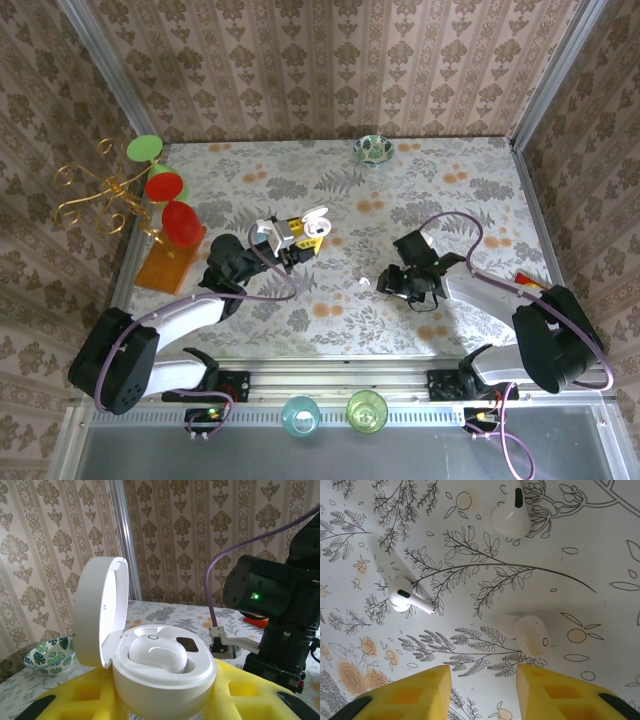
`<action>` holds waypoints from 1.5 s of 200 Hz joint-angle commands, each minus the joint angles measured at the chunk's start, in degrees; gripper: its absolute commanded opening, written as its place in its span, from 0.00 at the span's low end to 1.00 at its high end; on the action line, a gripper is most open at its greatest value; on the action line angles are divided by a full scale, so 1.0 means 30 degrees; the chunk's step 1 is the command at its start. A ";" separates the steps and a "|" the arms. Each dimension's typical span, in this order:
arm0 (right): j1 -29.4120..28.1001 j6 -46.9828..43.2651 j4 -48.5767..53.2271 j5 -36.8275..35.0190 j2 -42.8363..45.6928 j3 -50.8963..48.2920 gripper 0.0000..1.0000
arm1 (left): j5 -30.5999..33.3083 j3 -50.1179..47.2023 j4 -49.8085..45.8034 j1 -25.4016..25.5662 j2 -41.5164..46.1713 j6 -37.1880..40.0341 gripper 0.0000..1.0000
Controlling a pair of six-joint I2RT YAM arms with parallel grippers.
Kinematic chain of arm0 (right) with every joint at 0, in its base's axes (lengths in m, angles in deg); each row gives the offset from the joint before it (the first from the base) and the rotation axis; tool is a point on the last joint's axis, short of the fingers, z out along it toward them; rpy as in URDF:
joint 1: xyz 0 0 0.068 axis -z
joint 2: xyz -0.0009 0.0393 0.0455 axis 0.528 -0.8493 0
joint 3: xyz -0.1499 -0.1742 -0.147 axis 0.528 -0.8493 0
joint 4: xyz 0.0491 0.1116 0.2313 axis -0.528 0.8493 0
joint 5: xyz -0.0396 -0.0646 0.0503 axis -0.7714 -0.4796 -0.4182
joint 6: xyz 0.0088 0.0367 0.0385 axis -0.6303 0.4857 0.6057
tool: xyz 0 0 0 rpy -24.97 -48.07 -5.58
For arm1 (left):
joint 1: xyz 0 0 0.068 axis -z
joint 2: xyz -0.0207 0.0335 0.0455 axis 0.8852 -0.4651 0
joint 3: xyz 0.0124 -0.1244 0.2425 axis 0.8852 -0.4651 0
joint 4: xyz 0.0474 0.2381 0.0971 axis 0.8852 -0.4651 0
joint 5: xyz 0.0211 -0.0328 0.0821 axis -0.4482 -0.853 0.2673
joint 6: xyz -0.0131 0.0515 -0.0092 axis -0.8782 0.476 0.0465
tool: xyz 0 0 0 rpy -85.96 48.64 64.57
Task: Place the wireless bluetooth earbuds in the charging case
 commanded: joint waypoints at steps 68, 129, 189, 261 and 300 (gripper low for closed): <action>-0.0013 0.0245 -0.0038 -0.1881 -0.1292 0.0266 0.41 | -0.0235 0.0238 -0.0105 -0.0033 0.0354 0.0529 0.21; 0.0547 -0.0587 0.0471 -0.2617 -0.2248 0.1377 0.41 | -0.0235 0.0274 -0.0187 -0.0037 0.0384 0.0583 0.21; -0.0158 -0.1909 0.3767 -0.4153 -0.0919 0.3106 0.41 | -0.0235 0.0150 -0.0404 -0.0059 0.0641 0.0677 0.21; -0.0163 -0.2603 0.4898 -0.6178 -0.1936 0.3966 0.42 | -0.0208 0.0077 -0.0193 -0.0121 0.0589 0.0694 0.21; -0.0709 -0.3134 0.5838 -0.7683 -0.3883 0.5265 0.39 | -0.0147 -0.0055 -0.0426 -0.0121 0.0851 0.0752 0.21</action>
